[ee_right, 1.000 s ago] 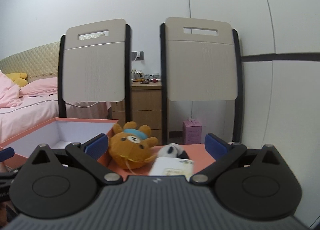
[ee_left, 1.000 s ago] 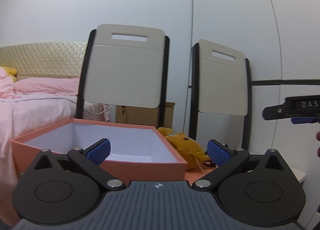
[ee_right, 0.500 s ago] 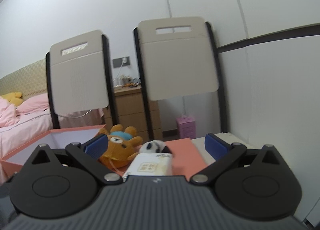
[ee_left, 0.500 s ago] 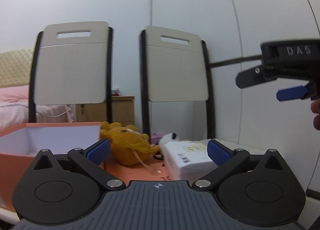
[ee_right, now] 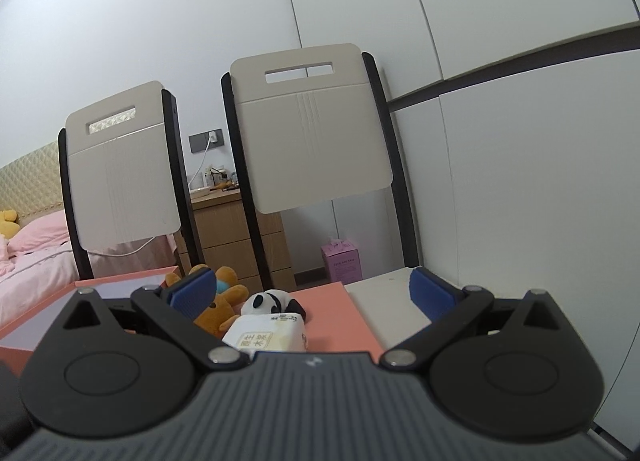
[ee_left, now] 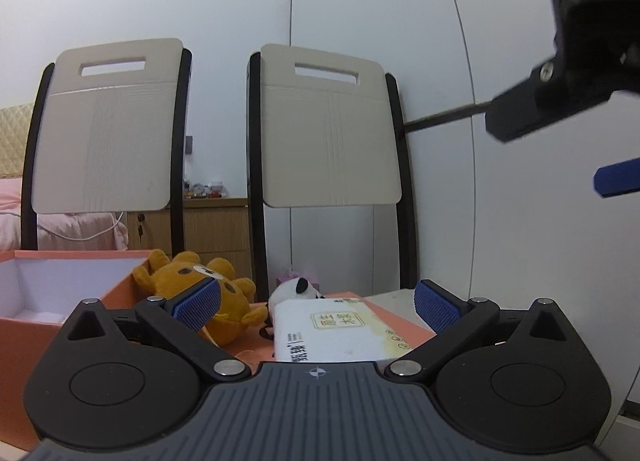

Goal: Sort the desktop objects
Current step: 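Move the left gripper to the white tissue packet and grasp it, then carry the tissue packet over the open box and open the left gripper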

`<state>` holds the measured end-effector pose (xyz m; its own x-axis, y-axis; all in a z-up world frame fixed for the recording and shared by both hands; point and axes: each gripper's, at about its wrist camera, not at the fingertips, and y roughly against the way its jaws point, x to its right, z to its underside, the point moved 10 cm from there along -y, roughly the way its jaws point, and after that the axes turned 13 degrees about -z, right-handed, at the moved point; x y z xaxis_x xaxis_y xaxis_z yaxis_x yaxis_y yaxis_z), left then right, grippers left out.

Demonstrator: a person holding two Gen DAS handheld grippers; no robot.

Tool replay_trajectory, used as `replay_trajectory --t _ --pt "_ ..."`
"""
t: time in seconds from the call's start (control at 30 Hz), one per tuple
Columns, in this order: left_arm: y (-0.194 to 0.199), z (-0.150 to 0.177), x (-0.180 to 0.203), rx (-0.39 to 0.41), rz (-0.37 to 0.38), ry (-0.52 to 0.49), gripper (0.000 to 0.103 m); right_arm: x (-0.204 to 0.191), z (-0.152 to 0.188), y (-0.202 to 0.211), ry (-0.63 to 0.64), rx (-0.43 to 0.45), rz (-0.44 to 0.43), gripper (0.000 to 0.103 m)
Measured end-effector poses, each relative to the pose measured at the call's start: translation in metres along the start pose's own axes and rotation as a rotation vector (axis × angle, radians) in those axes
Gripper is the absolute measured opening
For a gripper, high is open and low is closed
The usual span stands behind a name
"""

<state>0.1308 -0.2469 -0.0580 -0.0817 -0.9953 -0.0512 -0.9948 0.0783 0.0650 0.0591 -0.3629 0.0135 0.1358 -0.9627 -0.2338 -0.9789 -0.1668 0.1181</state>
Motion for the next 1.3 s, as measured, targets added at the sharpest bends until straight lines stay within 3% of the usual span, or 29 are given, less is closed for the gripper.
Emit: replay_trajectory --t 0.1,0.2,0.3,0.5,0.53,0.57,0.67,0.8,1.03,1.17,1.3 --pt "-0.012 0.009 0.010 -0.022 0.025 -0.006 0.103 0.001 0.001 -0.001 0.001 -0.001 0.006 0.103" --pt "-0.025 0.021 0.013 -0.058 -0.008 -0.038 0.103 0.001 0.002 -0.003 -0.007 -0.005 -0.001 0.103" --pt "-0.032 0.031 0.009 -0.086 -0.010 -0.006 0.103 -0.001 0.004 -0.006 -0.003 -0.020 -0.010 0.103" --pt "-0.042 0.042 0.010 -0.163 0.034 -0.039 0.102 0.001 0.005 -0.007 -0.014 -0.024 -0.009 0.103" --pt "-0.042 0.041 0.009 -0.158 0.040 -0.045 0.099 0.001 0.005 -0.007 -0.016 -0.024 -0.009 0.103" --pt "-0.042 0.039 0.008 -0.153 0.046 -0.051 0.091 0.000 0.005 -0.007 -0.017 -0.024 -0.010 0.103" --pt "-0.043 0.032 -0.002 -0.164 0.040 -0.032 0.087 -0.001 0.005 -0.008 -0.016 -0.021 -0.002 0.103" --pt "-0.040 0.018 -0.021 -0.165 0.035 -0.020 0.086 -0.003 0.003 -0.007 -0.029 0.003 0.009 0.103" --pt "-0.018 -0.020 -0.061 -0.068 0.051 -0.034 0.086 -0.020 -0.009 0.002 0.011 0.117 0.031 0.103" --pt "-0.008 -0.041 -0.101 -0.051 0.032 0.011 0.086 -0.034 -0.014 0.002 0.046 0.159 0.025 0.103" --pt "0.001 -0.061 -0.145 -0.026 -0.008 0.046 0.086 -0.046 -0.012 -0.007 0.057 0.147 0.010 0.103"
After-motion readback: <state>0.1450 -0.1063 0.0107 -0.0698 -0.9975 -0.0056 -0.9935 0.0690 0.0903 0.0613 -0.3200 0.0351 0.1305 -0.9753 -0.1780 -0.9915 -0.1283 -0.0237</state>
